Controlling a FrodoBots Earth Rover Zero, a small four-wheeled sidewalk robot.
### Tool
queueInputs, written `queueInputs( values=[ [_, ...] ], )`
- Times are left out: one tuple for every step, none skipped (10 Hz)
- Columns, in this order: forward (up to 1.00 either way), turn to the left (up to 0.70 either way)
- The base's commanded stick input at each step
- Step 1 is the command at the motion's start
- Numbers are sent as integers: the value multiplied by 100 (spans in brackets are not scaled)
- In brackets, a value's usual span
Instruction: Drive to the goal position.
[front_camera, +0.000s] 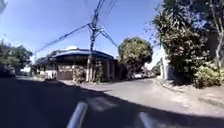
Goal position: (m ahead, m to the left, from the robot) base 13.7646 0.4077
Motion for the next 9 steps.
queueInputs(
  values=[
    [100,-40],
    [100,-40],
    [100,-40],
    [100,-38],
    [100,-26],
    [100,-36],
    [100,7],
    [100,7],
    [100,2]
  ],
)
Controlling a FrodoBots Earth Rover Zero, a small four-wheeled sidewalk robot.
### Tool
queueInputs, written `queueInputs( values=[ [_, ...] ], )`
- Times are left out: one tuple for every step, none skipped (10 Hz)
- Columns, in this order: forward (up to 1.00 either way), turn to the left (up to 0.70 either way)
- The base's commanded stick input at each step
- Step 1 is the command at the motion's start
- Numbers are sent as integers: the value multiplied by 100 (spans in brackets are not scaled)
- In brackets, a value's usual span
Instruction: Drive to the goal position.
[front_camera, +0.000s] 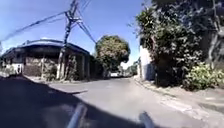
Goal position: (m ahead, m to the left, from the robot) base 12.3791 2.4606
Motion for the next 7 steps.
queueInputs(
  values=[
    [100,3],
    [100,12],
    [100,17],
    [100,17],
    [100,16],
    [100,14],
    [100,5]
  ],
)
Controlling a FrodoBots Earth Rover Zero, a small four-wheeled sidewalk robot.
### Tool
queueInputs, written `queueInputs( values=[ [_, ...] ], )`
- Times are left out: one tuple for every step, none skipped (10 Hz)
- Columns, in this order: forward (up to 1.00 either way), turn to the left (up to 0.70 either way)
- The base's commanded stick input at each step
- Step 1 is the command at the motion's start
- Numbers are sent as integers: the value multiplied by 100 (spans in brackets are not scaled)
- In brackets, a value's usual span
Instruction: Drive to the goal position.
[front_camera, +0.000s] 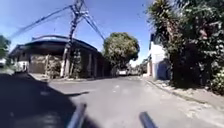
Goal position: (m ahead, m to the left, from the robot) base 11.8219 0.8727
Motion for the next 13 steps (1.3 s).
queueInputs(
  values=[
    [100,5],
    [100,11],
    [100,-17],
    [100,-40],
    [100,-40],
    [100,-40],
    [100,-25],
    [100,0],
    [100,0],
    [100,0],
    [100,7],
    [100,13],
    [100,8]
  ],
)
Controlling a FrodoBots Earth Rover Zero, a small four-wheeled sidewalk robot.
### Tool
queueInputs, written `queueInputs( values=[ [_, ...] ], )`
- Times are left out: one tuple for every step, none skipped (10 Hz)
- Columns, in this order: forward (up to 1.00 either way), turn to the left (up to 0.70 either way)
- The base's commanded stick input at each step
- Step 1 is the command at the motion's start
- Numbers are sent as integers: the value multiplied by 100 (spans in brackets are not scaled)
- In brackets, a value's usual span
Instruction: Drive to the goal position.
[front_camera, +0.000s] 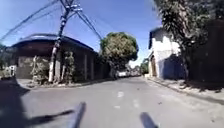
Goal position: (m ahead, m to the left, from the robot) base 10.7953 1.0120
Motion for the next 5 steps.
queueInputs(
  values=[
    [100,3],
    [100,0],
    [100,-24],
    [100,-40],
    [100,-40]
  ],
)
